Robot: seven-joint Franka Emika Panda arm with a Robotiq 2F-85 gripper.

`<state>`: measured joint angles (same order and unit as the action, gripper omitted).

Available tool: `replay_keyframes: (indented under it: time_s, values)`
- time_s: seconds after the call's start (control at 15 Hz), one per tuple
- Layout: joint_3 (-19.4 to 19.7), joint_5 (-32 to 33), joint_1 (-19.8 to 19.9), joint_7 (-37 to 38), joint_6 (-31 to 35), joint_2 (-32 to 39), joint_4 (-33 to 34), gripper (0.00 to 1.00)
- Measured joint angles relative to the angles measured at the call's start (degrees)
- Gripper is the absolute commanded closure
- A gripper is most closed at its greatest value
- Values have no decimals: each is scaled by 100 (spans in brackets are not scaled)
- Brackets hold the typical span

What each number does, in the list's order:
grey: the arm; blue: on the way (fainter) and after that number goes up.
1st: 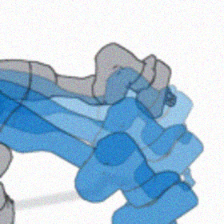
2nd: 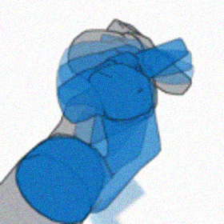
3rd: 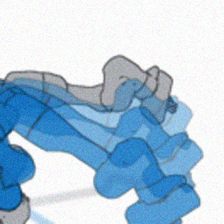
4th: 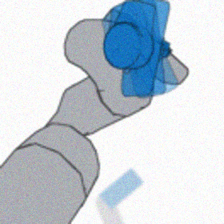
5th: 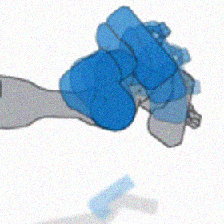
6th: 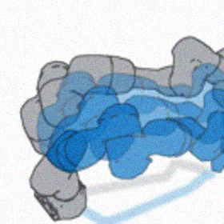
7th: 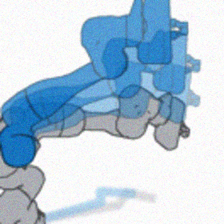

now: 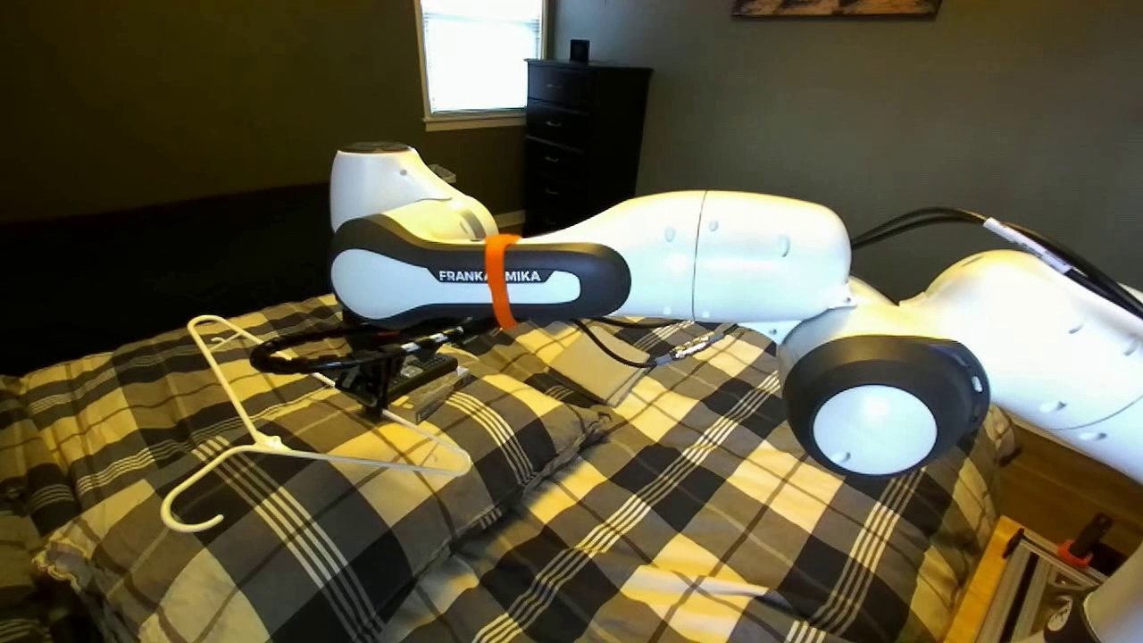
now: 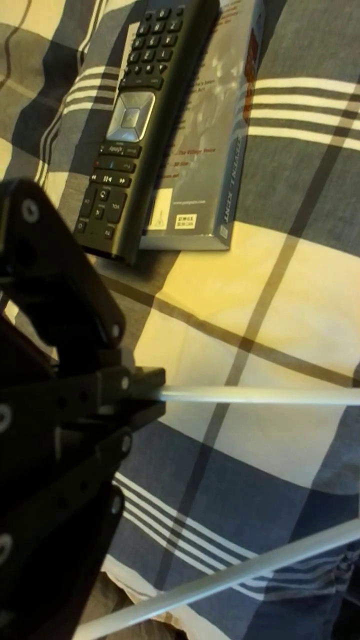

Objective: Put the white hanger on the checkered pillow on the right.

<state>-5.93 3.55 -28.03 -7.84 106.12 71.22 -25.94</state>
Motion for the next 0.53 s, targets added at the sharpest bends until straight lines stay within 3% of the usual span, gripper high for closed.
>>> replay_keyframes:
  time_s: [0.53]
  values:
    - [7, -257, -90, 2281, 369, 62, -6, 98]
